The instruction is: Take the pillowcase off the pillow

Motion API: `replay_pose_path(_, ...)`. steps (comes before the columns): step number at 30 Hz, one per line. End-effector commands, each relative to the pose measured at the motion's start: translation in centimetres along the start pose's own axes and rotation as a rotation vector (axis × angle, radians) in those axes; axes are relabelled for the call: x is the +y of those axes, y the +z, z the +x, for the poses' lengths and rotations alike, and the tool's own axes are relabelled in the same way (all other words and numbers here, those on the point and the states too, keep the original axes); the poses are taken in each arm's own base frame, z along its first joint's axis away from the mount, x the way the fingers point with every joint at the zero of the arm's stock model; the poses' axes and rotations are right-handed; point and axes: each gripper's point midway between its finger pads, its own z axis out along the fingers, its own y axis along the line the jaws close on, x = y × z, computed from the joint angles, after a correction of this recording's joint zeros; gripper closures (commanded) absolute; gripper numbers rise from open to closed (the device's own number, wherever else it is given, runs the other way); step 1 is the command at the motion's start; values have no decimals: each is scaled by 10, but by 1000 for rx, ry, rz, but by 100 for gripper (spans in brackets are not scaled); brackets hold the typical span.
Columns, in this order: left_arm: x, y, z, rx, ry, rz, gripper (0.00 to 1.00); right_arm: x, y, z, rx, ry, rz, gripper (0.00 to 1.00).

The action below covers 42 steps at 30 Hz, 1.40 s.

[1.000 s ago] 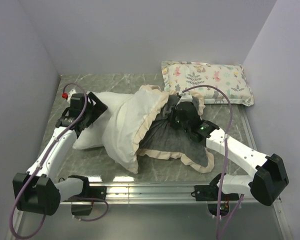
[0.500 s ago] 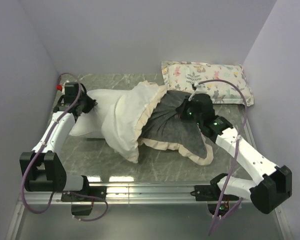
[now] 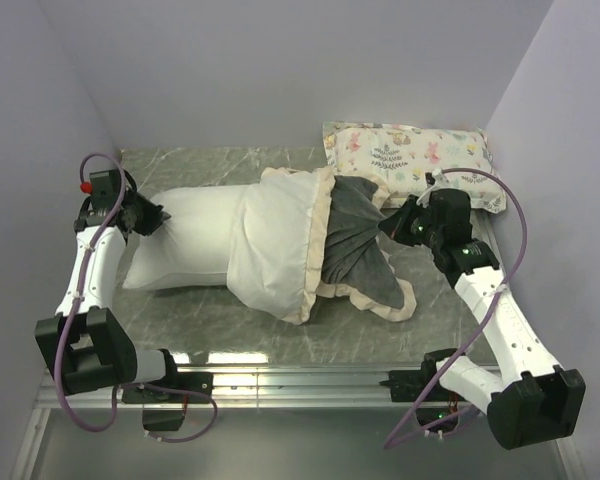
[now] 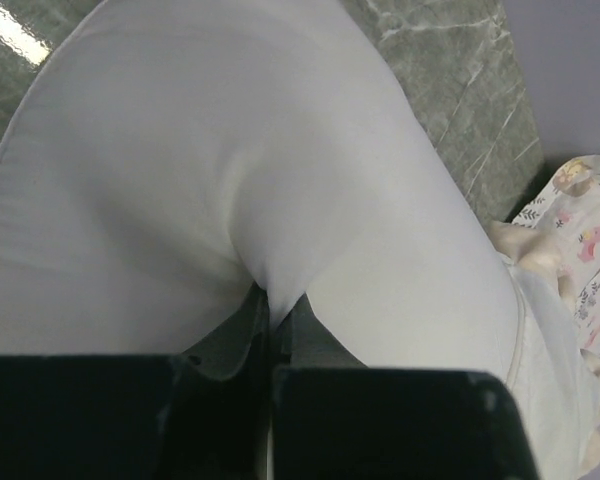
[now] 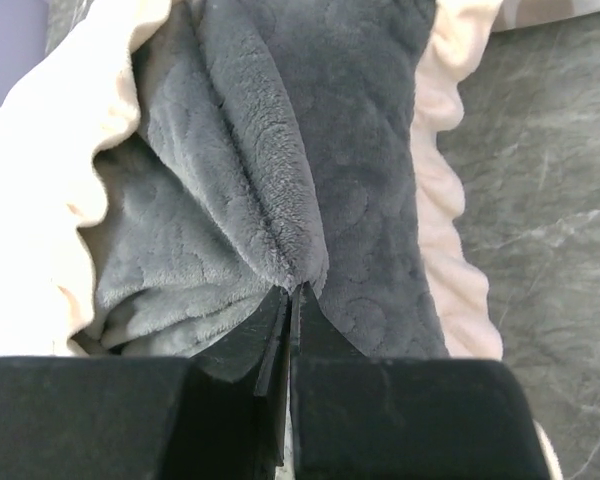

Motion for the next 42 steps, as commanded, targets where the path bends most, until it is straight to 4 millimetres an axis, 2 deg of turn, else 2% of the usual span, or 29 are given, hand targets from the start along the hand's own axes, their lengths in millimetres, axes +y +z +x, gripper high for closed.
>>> replay_pose_path(1,24,-2,-58,-245,29,-81,100,-16,-16,-47,-212,-55,118,100)
replay_pose_path(4,18,3,-45,-216,61,-54,99,3,-14,-35,-189,-102,80,100)
replay_pose_path(5,10,3,-39,-197,83,-31,99,10,-14,-32,-185,-120,74,96)
replay_pose_path(6,7,3,-36,-191,95,-27,99,26,-14,-22,-160,-150,39,79)
replay_pose_path(8,-5,2,-29,-185,138,-19,96,35,-19,-18,-168,-188,57,58)
replay_pose_path(9,-9,0,-28,-188,147,-16,95,40,-21,-15,-167,-203,57,41)
replay_pose_path(12,-24,-6,-21,-192,175,8,91,62,-31,5,-158,-252,42,26)
replay_pose_path(13,-27,-7,-18,-191,177,16,90,74,-32,20,-135,-268,12,25)
replay_pose_path(15,-34,-8,-11,-184,191,30,89,86,-34,39,-116,-280,-19,23)
replay_pose_path(16,-36,-9,-9,-184,192,32,89,98,-36,61,-84,-287,-57,22)
replay_pose_path(18,-40,-11,-4,-179,201,44,88,101,-32,77,-72,-282,-59,19)
replay_pose_path(21,-49,-15,0,-171,212,68,88,97,-8,119,11,-251,-95,19)
replay_pose_path(23,-53,-21,2,-165,238,73,86,89,4,133,29,-241,-79,18)
replay_pose_path(26,-64,-41,-9,-204,286,73,78,69,22,146,32,-243,-9,21)
replay_pose_path(28,-78,-57,-17,-231,306,114,72,71,26,152,36,-228,-43,30)
replay_pose_path(29,-86,-62,-8,-208,340,147,61,72,28,155,47,-225,-52,35)
replay_pose_path(30,-94,-69,-6,-207,359,166,55,77,29,154,45,-222,-64,58)
replay_pose_path(31,-100,-74,7,-183,394,185,50,80,30,154,51,-225,-69,72)
replay_pose_path(32,-103,-76,14,-176,410,191,39,80,32,154,57,-231,-62,83)
replay_pose_path(33,-101,-82,19,-193,421,186,32,85,31,150,49,-230,-69,97)
replay_pose_path(34,-101,-85,26,-191,417,190,28,85,31,149,50,-235,-68,100)
replay_pose_path(35,-102,-88,38,-178,428,203,17,86,29,146,39,-232,-73,100)
replay_pose_path(36,-95,-91,47,-173,426,205,14,90,26,142,30,-230,-81,100)
replay_pose_path(38,-91,-96,67,-147,395,226,13,94,21,136,19,-228,-96,100)
replay_pose_path(39,-75,-95,76,-148,380,210,13,97,20,134,18,-229,-103,100)
replay_pose_path(40,-72,-97,88,-130,336,217,12,98,18,133,20,-230,-108,100)
replay_pose_path(41,-64,-97,94,-128,312,205,12,101,16,132,21,-229,-119,100)
replay_pose_path(42,-48,-99,98,-135,280,185,12,103,15,130,17,-227,-124,100)
